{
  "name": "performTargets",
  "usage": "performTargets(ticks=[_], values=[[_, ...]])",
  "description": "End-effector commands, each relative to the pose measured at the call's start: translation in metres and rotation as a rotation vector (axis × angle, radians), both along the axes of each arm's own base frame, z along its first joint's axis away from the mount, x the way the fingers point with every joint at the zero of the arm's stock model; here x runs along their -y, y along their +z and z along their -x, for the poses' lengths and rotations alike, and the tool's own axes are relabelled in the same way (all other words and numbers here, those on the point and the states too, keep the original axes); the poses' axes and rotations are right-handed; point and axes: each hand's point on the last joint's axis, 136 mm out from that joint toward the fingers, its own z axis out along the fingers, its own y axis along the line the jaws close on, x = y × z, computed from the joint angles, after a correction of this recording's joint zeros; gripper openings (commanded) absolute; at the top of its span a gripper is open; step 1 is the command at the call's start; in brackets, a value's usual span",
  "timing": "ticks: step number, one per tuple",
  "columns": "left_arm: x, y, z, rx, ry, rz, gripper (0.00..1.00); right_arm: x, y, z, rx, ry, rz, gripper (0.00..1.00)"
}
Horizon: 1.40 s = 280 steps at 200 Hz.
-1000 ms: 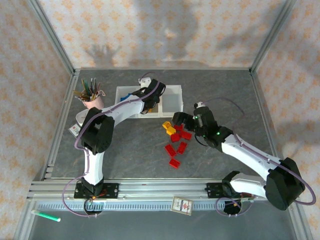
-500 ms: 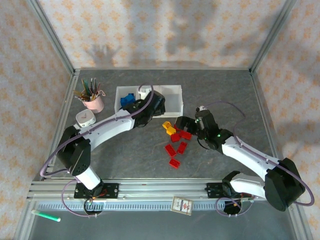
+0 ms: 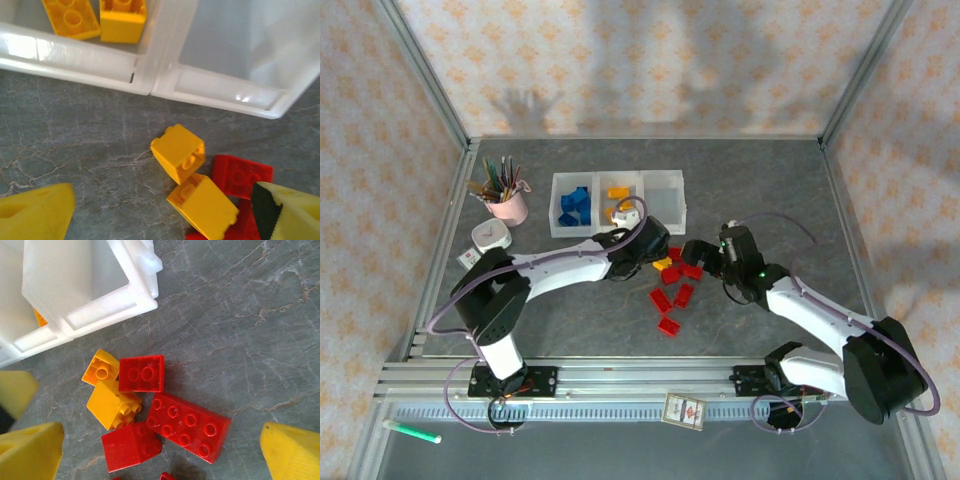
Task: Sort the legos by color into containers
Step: Pick up the lego from the center of the table.
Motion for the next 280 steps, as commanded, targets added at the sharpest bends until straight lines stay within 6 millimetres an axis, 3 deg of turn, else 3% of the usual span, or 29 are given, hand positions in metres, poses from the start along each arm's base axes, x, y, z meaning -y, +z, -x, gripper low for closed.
performTargets(ticks=[1,26,75,79,103,167,232,280], values=[[0.004,-0.006,-0.008,0.009,0.062,0.023,0.93,0.001,0.005,-0.003,0.032,0.017,-0.009,1.00],[0.009,-0.019,-0.011,-0.012,0.077,0.018,0.91,0.005,0.003,-0.004,0.028,0.013,-0.006,1.00],[0.022,-0.019,-0.024,0.010,0.082,0.020,0.91,0.009,0.001,-0.004,0.029,0.007,-0.002,1.00],[0.021,-0.029,-0.025,-0.003,0.086,0.001,0.91,0.009,0.002,-0.004,0.031,0.007,-0.004,1.00],[0.026,-0.036,-0.029,-0.009,0.080,-0.014,0.90,0.008,0.002,-0.004,0.029,0.013,-0.007,1.00],[0.024,-0.054,-0.034,-0.028,0.094,-0.072,0.80,0.008,0.004,-0.005,0.032,0.013,-0.006,1.00],[0.025,-0.059,-0.037,-0.030,0.093,-0.092,0.64,0.008,0.001,-0.003,0.025,0.014,-0.006,1.00],[0.024,-0.055,-0.035,-0.020,0.086,-0.075,0.46,0.008,0.001,-0.003,0.025,0.017,-0.006,1.00]])
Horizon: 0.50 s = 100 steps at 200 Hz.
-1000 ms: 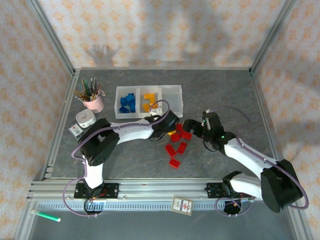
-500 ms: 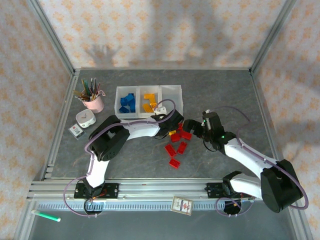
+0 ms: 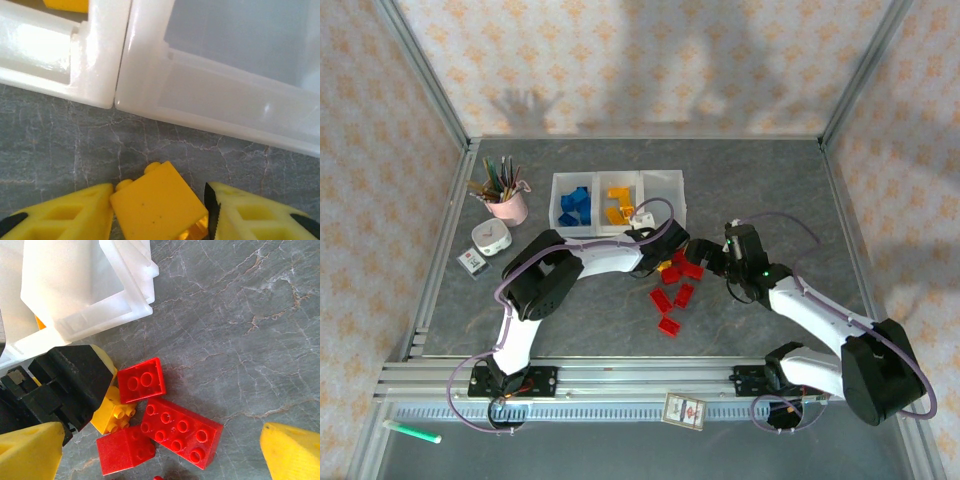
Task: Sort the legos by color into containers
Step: Pick up the lego from the center of the table.
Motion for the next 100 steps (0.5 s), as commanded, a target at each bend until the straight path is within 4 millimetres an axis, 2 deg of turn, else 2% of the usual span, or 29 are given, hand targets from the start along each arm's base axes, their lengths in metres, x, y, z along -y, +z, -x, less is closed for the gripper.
performTargets(ticks=[1,51,81,87,91,100], values=[[-0.003,0.003,0.001,0.015,0.007,-0.014,0.46,0.001,0.002,0.000,0.018,0.005,-0.001,1.00],[-0.008,0.011,0.006,0.024,0.005,-0.003,0.37,0.001,0.005,0.000,0.022,0.011,0.006,1.00],[-0.016,0.024,0.014,0.035,0.003,0.020,0.35,-0.001,0.012,0.000,0.022,0.046,0.025,1.00],[-0.018,0.021,0.017,0.031,0.003,0.015,0.35,-0.002,0.014,0.000,0.025,0.055,0.025,1.00],[-0.018,0.033,0.017,0.050,0.002,0.036,0.35,-0.003,0.016,0.000,0.029,0.062,0.024,1.00],[-0.021,0.038,0.020,0.054,0.000,0.044,0.34,-0.005,0.021,0.000,0.037,0.075,0.020,1.00]])
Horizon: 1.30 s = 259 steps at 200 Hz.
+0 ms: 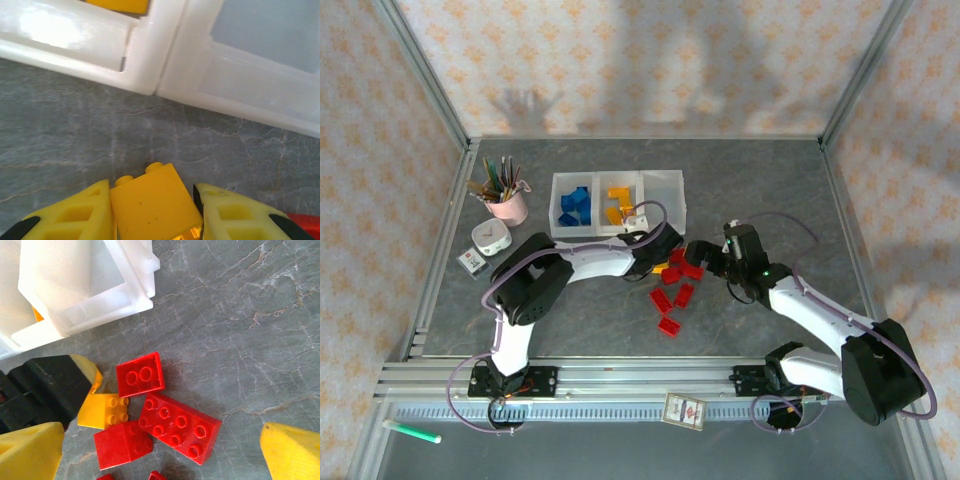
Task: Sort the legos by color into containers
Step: Pick up the lego from the center of the table, then place the lego in the container.
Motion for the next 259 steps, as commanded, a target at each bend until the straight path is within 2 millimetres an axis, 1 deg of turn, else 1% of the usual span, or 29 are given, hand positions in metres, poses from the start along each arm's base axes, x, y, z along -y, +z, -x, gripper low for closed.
performTargets(ticks=[1,21,31,43,56,67,77,92,110,125,141,144,149,175,178,181,195,210,231,259], values=[[-0.005,0.030,0.006,0.050,0.000,0.040,0.34,-0.004,0.023,-0.004,0.046,0.043,-0.001,1.00],[-0.012,0.038,0.017,0.048,-0.013,0.056,0.33,-0.008,0.031,-0.004,0.056,0.073,-0.004,1.00],[-0.017,0.045,0.022,0.058,-0.017,0.066,0.33,-0.011,0.034,-0.004,0.057,0.092,-0.009,1.00],[-0.022,0.060,0.024,0.088,-0.026,0.070,0.32,-0.014,0.038,-0.004,0.059,0.107,-0.018,1.00],[-0.030,0.079,0.022,0.129,-0.030,0.044,0.32,-0.018,0.041,-0.006,0.064,0.118,-0.029,1.00],[-0.037,0.095,0.016,0.170,-0.029,0.012,0.32,-0.022,0.044,-0.007,0.067,0.119,-0.048,0.99],[-0.047,0.109,0.006,0.200,-0.018,-0.007,0.32,-0.027,0.045,-0.008,0.068,0.125,-0.075,1.00],[-0.057,0.121,-0.012,0.216,-0.015,-0.005,0.30,-0.034,0.049,-0.012,0.071,0.128,-0.113,1.00],[-0.060,0.131,-0.036,0.249,-0.045,-0.008,0.30,-0.036,0.052,-0.018,0.079,0.114,-0.127,1.00],[-0.066,0.133,-0.055,0.253,-0.040,-0.052,0.30,-0.035,0.056,-0.023,0.092,0.094,-0.129,1.00],[-0.069,0.128,-0.076,0.254,-0.048,-0.104,0.31,-0.036,0.063,-0.027,0.107,0.085,-0.138,1.00],[-0.070,0.127,-0.080,0.253,-0.048,-0.110,0.31,-0.036,0.057,-0.028,0.092,0.084,-0.132,1.00],[-0.070,0.125,-0.086,0.244,-0.047,-0.119,0.31,-0.037,0.056,-0.029,0.088,0.083,-0.132,1.00],[-0.077,0.115,-0.114,0.235,-0.039,-0.189,0.33,-0.038,0.055,-0.032,0.083,0.079,-0.134,1.00],[-0.079,0.118,-0.117,0.242,-0.034,-0.189,0.33,-0.038,0.055,-0.032,0.083,0.077,-0.134,1.00],[-0.080,0.105,-0.120,0.221,-0.032,-0.202,0.33,-0.038,0.055,-0.032,0.082,0.076,-0.133,1.00],[-0.083,0.095,-0.131,0.190,-0.021,-0.196,0.36,-0.037,0.054,-0.033,0.080,0.072,-0.131,1.00],[-0.083,0.090,-0.137,0.183,-0.022,-0.208,0.40,-0.037,0.055,-0.033,0.082,0.069,-0.131,1.00],[-0.082,0.090,-0.141,0.174,-0.033,-0.220,0.51,-0.036,0.055,-0.033,0.083,0.067,-0.126,1.00],[-0.084,0.100,-0.131,0.179,-0.035,-0.202,0.64,-0.031,0.052,-0.032,0.079,0.063,-0.100,1.00]])
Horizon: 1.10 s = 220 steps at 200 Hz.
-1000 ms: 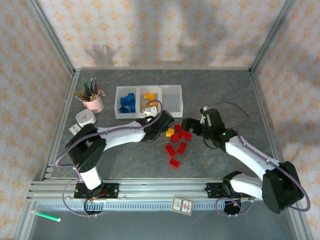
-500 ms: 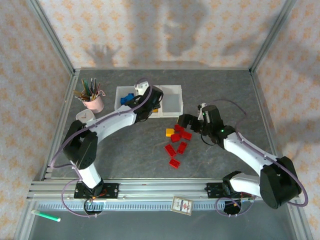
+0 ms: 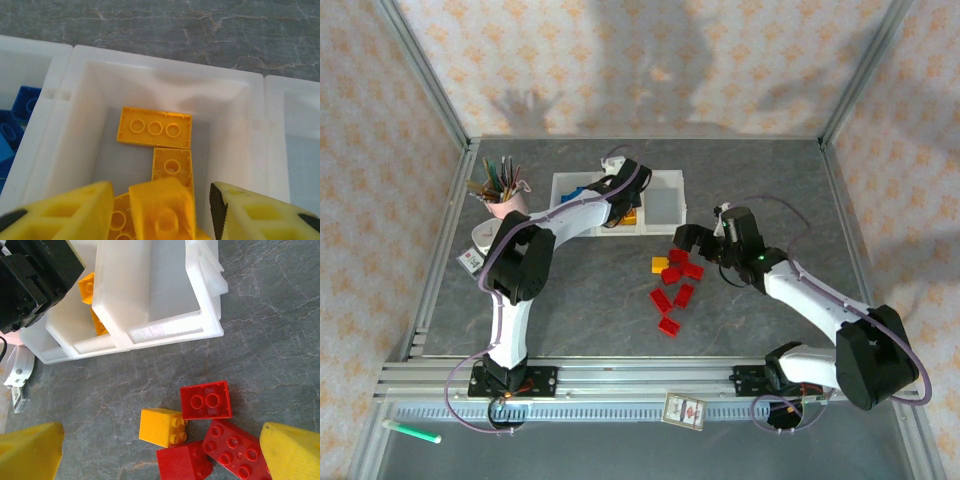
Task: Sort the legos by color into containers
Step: Place the lego in the container, then pick up the lego from the center of the table.
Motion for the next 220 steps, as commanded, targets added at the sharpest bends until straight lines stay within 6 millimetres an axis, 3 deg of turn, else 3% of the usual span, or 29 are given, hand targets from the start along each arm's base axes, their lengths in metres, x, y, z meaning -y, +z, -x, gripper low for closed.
performTargets(ticks=[1,24,27,36,78,115,144,168,220], values=[[-0.002,0.028,0.005,0.031,-0.005,0.003,0.64,0.002,0.014,-0.007,0.041,-0.017,0.010,1.00],[-0.003,0.036,0.020,0.018,-0.025,0.038,0.68,0.009,0.008,-0.004,0.028,-0.027,0.032,1.00],[-0.003,0.047,0.023,0.033,-0.027,0.053,0.68,0.010,0.007,-0.003,0.028,-0.030,0.034,1.00],[-0.001,0.053,0.033,0.034,-0.041,0.075,0.69,0.013,0.006,-0.002,0.026,-0.035,0.045,1.00],[0.037,0.059,0.087,-0.005,-0.201,0.144,0.74,0.027,-0.003,0.009,0.024,-0.066,0.093,1.00],[0.075,0.034,0.139,-0.113,-0.306,0.158,0.80,0.037,-0.016,0.019,-0.003,-0.094,0.111,1.00],[0.097,0.013,0.167,-0.181,-0.361,0.146,0.83,0.047,-0.030,0.026,-0.032,-0.135,0.123,1.00],[0.104,-0.009,0.174,-0.218,-0.352,0.141,0.85,0.052,-0.041,0.030,-0.055,-0.152,0.139,1.00],[0.115,-0.044,0.172,-0.276,-0.350,0.097,0.87,0.055,-0.043,0.033,-0.055,-0.158,0.145,1.00]])
